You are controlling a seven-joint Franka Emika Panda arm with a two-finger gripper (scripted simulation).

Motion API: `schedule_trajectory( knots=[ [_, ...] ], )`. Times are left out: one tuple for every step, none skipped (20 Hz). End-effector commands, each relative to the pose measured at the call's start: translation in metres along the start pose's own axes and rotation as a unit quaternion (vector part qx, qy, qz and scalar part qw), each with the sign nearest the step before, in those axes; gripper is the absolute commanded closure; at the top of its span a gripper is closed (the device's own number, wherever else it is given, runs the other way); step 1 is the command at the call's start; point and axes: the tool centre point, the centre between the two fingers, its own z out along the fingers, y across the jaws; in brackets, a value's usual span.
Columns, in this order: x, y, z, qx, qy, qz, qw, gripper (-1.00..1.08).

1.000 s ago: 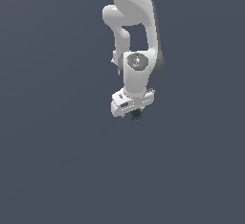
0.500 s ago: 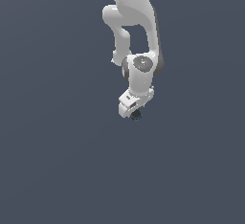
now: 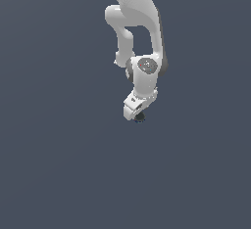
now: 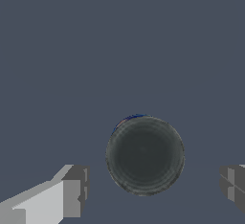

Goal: Pick up the object and move it to a goal position.

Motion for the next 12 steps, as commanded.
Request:
schedule_trajectory(
  knots=[
    [0.000, 0.000, 0.002, 0.000, 0.000, 0.000, 1.0000, -0.92],
    [0.000, 0.000, 0.004, 0.000, 0.000, 0.000, 1.0000, -0.92],
    [0.000, 0.000, 0.007, 0.000, 0.000, 0.000, 1.0000, -0.92],
    [0.000, 0.000, 0.010, 0.000, 0.000, -0.001, 1.0000, -0.92],
    [0.000, -0.001, 0.014, 0.000, 0.000, -0.001, 1.0000, -0.92],
    [-0.001, 0.000, 0.018, 0.000, 0.000, -0.001, 1.0000, -0.92],
    [-0.001, -0.001, 0.023, 0.000, 0.000, -0.002, 1.0000, -0.92],
    [-0.001, -0.001, 0.028, 0.000, 0.000, -0.002, 1.0000, -0.92],
    [-0.001, -0.001, 0.033, 0.000, 0.000, -0.002, 1.0000, -0.92],
    [-0.001, -0.001, 0.037, 0.000, 0.000, -0.002, 1.0000, -0.92],
    [-0.001, -0.001, 0.041, 0.000, 0.000, -0.003, 1.0000, -0.92],
    [-0.001, -0.001, 0.044, 0.000, 0.000, -0.003, 1.0000, -0.92]
  ],
)
